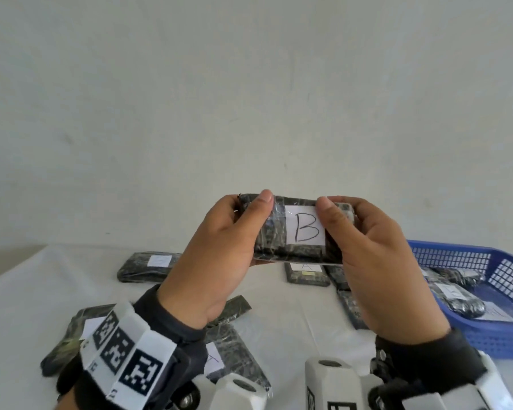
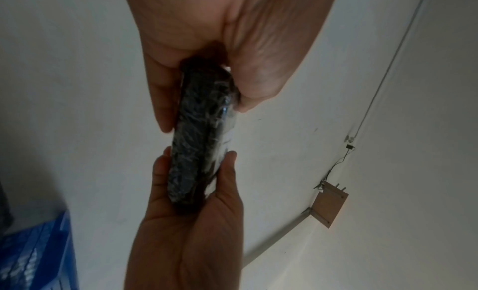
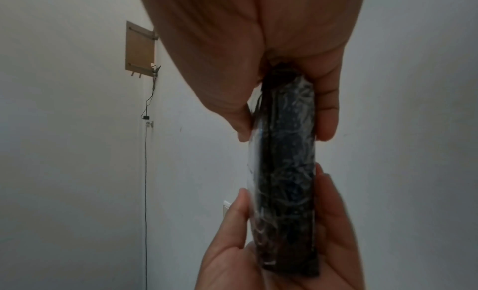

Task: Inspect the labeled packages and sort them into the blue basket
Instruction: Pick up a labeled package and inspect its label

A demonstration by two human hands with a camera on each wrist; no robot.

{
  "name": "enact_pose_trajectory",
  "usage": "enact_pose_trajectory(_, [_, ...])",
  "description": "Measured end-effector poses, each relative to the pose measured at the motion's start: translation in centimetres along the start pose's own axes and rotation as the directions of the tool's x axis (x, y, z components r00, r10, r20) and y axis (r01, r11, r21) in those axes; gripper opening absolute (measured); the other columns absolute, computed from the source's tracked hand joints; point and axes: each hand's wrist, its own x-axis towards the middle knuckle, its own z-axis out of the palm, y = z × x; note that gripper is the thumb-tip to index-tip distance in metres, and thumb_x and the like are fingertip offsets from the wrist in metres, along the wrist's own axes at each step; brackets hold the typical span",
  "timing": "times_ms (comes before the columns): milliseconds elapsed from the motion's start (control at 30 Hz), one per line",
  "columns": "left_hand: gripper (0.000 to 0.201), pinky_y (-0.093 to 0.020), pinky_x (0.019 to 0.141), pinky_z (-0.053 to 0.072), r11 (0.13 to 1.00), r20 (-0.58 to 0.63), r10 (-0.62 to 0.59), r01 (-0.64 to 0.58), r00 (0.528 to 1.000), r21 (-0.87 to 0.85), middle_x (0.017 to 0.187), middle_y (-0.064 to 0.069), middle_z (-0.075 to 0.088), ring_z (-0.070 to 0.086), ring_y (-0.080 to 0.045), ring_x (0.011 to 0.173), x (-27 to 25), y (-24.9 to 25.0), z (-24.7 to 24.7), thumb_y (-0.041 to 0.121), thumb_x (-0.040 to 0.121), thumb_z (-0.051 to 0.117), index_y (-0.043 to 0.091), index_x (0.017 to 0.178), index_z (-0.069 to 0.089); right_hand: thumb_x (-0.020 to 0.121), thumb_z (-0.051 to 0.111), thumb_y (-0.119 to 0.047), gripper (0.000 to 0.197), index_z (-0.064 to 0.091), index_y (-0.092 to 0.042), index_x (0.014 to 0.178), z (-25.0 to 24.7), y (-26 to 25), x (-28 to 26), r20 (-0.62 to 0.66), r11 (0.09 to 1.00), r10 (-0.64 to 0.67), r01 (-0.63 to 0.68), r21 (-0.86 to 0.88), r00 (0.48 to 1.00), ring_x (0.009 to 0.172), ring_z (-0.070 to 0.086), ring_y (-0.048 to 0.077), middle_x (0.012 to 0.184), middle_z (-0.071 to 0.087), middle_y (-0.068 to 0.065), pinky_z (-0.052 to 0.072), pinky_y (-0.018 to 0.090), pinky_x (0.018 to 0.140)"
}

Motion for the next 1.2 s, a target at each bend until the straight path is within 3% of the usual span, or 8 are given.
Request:
enact_pose_trajectory(133, [0.064,-0.057,0.095,0.059,1.000,0.004,-0.013,0.013,1.000,-0.016,0.104,-0.021,0.076,0.074,-0.038,0.099,-0.3,-0.1,0.8,0.064,0.087,0.069,0.006,0.113,0.068,0.095,0.066,-0.039,0.028,0.068,-0.017,0.112,-0.2,0.0,-0.2,0.006,0.999,-0.003,0.003,-0.053,1.000,0.078,0.076,0.010,0.086,0.078,-0.001,0.057,0.024,0.068])
enact_pose_trajectory(200, [0.066,-0.062,0.098,0.055,0.997,-0.056,0.072,-0.070,0.996,0.042,0.106,-0.023,0.073,0.071,-0.040,0.102,-0.4,-0.5,1.1,0.069,0.080,0.067,0.011,0.111,0.068,0.094,0.067,-0.046,0.038,0.064,-0.021,0.122,0.1,0.0,-0.3,0.016,0.997,0.028,-0.027,-0.079,0.999,0.085,0.077,0.010,0.094,0.079,-0.001,0.058,0.024,0.070])
enact_pose_trajectory(300, [0.048,-0.053,0.095,0.058,0.991,-0.091,0.131,-0.126,0.987,0.052,0.102,-0.006,0.078,0.075,-0.024,0.098,-0.8,-0.3,1.6,0.062,0.083,0.066,0.023,0.110,0.069,0.079,0.071,-0.061,0.065,0.060,-0.021,0.130,0.7,-0.3,-0.8,-0.025,0.993,-0.010,0.007,-0.115,1.000,0.089,0.077,0.010,0.098,0.079,-0.003,0.062,0.035,0.082])
enact_pose_trajectory(567, [0.042,-0.038,0.081,0.062,0.990,-0.092,0.139,-0.141,0.986,-0.015,0.098,-0.004,0.079,0.078,-0.018,0.091,-1.0,0.4,1.4,0.051,0.090,0.073,0.016,0.112,0.069,0.083,0.080,-0.048,0.055,0.059,-0.024,0.128,1.9,-0.5,-1.4,-0.083,0.999,-0.051,0.051,-0.003,0.995,0.095,0.078,0.019,0.105,0.079,0.004,0.062,0.048,0.090])
enact_pose_trajectory(767, [0.029,-0.028,0.072,0.063,0.981,-0.122,0.183,-0.173,0.976,0.084,0.091,0.000,0.076,0.076,-0.012,0.082,-1.3,0.6,1.4,0.045,0.092,0.066,0.021,0.108,0.066,0.085,0.080,-0.039,0.041,0.060,-0.028,0.119,2.3,-0.4,-1.7,-0.067,0.999,-0.046,0.047,0.019,0.997,0.086,0.077,0.011,0.100,0.079,0.000,0.059,0.023,0.071])
enact_pose_trajectory(900, [0.033,-0.048,0.089,0.061,0.976,-0.082,0.204,-0.196,0.976,0.095,0.099,-0.007,0.075,0.074,-0.024,0.094,-1.5,0.9,1.5,0.055,0.098,0.060,0.024,0.109,0.065,0.087,0.077,-0.047,0.042,0.062,-0.026,0.120,2.1,-0.4,-1.5,-0.100,0.998,-0.022,0.028,0.065,0.995,0.093,0.078,0.022,0.103,0.079,0.005,0.063,0.047,0.087])
enact_pose_trajectory(1067, [0.062,-0.068,0.093,0.050,0.991,-0.033,0.122,-0.123,0.992,-0.043,0.103,-0.030,0.063,0.064,-0.047,0.099,-1.4,1.1,1.3,0.066,0.091,0.053,0.010,0.115,0.061,0.096,0.068,-0.050,0.044,0.064,-0.014,0.121,1.5,-0.4,-1.1,-0.085,0.996,-0.052,0.058,0.067,0.995,0.094,0.077,0.028,0.100,0.077,0.012,0.062,0.055,0.088])
enact_pose_trajectory(1200, [0.062,-0.050,0.082,0.053,0.991,-0.039,0.092,-0.095,0.995,-0.091,0.103,-0.020,0.065,0.066,-0.027,0.091,-0.9,0.8,1.0,0.063,0.093,0.052,0.006,0.116,0.061,0.110,0.051,-0.036,0.039,0.061,0.002,0.110,1.1,-0.5,-1.1,-0.024,0.992,-0.071,0.073,0.107,0.997,0.087,0.070,0.038,0.099,0.068,0.031,0.057,0.063,0.084])
